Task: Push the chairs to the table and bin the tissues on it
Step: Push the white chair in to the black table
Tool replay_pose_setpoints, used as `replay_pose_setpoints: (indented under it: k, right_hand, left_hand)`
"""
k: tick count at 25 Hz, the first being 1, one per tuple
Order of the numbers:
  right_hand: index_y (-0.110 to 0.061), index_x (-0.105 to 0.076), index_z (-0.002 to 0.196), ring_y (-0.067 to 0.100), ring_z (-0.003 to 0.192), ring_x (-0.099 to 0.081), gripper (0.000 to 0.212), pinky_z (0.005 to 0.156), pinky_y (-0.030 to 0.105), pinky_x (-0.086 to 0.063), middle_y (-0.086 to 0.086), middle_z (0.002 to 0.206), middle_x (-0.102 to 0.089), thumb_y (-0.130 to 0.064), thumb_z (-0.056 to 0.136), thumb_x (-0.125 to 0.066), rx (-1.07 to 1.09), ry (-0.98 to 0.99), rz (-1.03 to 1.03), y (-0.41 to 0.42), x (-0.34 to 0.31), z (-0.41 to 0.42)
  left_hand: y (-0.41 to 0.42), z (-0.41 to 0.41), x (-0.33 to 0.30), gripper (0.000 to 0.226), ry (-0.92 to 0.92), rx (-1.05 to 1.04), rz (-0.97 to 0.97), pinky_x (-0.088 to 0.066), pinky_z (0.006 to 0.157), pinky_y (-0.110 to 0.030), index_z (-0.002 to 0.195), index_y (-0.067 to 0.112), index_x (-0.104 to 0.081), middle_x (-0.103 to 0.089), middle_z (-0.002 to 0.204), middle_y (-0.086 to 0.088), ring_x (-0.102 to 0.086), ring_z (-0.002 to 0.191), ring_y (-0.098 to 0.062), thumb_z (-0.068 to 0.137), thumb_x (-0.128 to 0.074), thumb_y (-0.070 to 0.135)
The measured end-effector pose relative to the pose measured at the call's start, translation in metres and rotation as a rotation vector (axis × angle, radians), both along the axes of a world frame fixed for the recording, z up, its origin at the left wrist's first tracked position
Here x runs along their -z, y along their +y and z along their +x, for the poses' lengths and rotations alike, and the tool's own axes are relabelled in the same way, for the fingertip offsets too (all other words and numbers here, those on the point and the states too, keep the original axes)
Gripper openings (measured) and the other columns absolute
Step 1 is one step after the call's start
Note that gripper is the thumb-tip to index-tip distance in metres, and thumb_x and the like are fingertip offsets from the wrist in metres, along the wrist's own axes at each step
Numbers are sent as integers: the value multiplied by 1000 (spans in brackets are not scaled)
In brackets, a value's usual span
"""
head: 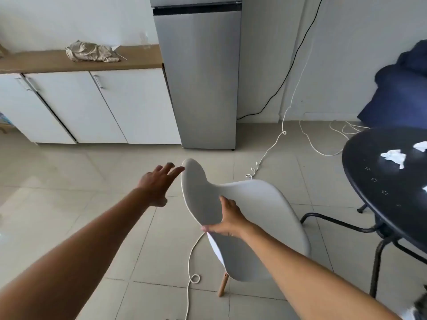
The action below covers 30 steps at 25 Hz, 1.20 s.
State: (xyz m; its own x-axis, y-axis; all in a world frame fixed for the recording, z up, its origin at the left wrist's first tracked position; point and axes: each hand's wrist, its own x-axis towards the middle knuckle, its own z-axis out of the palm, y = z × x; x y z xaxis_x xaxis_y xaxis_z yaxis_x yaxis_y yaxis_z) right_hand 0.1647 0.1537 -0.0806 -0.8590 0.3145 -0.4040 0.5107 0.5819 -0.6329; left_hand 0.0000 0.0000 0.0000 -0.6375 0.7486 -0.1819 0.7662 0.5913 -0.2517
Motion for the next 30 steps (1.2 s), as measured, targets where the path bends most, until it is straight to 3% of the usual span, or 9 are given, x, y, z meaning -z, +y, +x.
replay_pose_setpoints:
  k: [3, 6, 10, 13, 15, 18, 25, 28, 30]
  right_hand:
    - [-18, 15, 152, 23, 151, 1, 135, 123, 42, -14, 6, 162, 6, -55, 63, -79, 31, -32, -29, -16, -1, -26]
    - [-18, 18, 151, 21, 151, 3, 132, 122, 38, -10, 4, 163, 9, -53, 67, -77, 69, -90, -42, -31, 2, -38]
    - [-17, 2, 154, 28, 145, -25, 93, 115, 33, -26, 11, 158, -21, -41, 87, -58, 153, -120, 7, -50, 7, -46]
    - [-10, -31, 143, 35, 128, -48, 55, 104, 36, -41, 18, 139, -50, -24, 93, -46, 220, -121, 12, -61, 8, -47]
    - [-6, -44, 129, 37, 121, -53, 38, 98, 38, -45, 21, 130, -56, -18, 93, -44, 261, -118, 41, -65, 8, -48]
    - [-1, -48, 121, 41, 116, -56, 31, 93, 40, -48, 25, 127, -57, -15, 94, -44, 271, -148, 70, -68, 8, -48]
    - [3, -51, 117, 43, 116, -56, 28, 94, 40, -48, 26, 125, -58, -10, 93, -44, 303, -136, 141, -59, 2, -43]
    - [3, -53, 116, 44, 114, -57, 28, 93, 40, -48, 27, 123, -59, -11, 94, -44, 335, -119, 160, -46, -4, -38]
    - [4, -53, 115, 44, 113, -57, 28, 92, 40, -48, 26, 122, -59, -13, 95, -45, 358, -110, 170, -38, -7, -35]
  left_hand:
    - [20, -25, 1, 103, 53, 268, -107, -48, 93, -33, 151, 35, -5, -8, 160, 3, -25, 141, -22, 74, -73, 24]
    - [43, -38, 14, 92, 23, 413, -174, -39, 107, -35, 150, 38, -11, -4, 162, 3, -13, 147, -19, 80, -70, 29]
    - [61, -57, 32, 62, 18, 575, -240, -40, 108, -38, 147, 37, -27, -19, 159, 2, -18, 146, -18, 92, -55, 25]
    - [67, -66, 45, 50, 61, 638, -308, -36, 110, -36, 144, 31, -37, -34, 153, 1, -27, 143, -20, 97, -45, 18]
    - [71, -73, 50, 43, 110, 689, -355, -31, 112, -37, 138, 25, -46, -46, 146, -1, -35, 139, -21, 96, -41, 15]
    - [76, -83, 53, 37, 178, 794, -434, -29, 114, -41, 132, 17, -50, -54, 136, -3, -43, 132, -22, 97, -40, 13]
    - [96, -95, 51, 26, 260, 952, -446, -46, 94, -36, 117, 10, -53, -62, 119, -10, -58, 111, -32, 93, -42, 9]
    - [115, -92, 46, 24, 307, 980, -401, -41, 74, -30, 111, 9, -57, -65, 112, -9, -61, 104, -30, 91, -44, 6]
    - [128, -89, 45, 23, 327, 993, -374, -32, 69, -27, 107, 10, -60, -66, 110, -8, -61, 104, -29, 90, -45, 7]
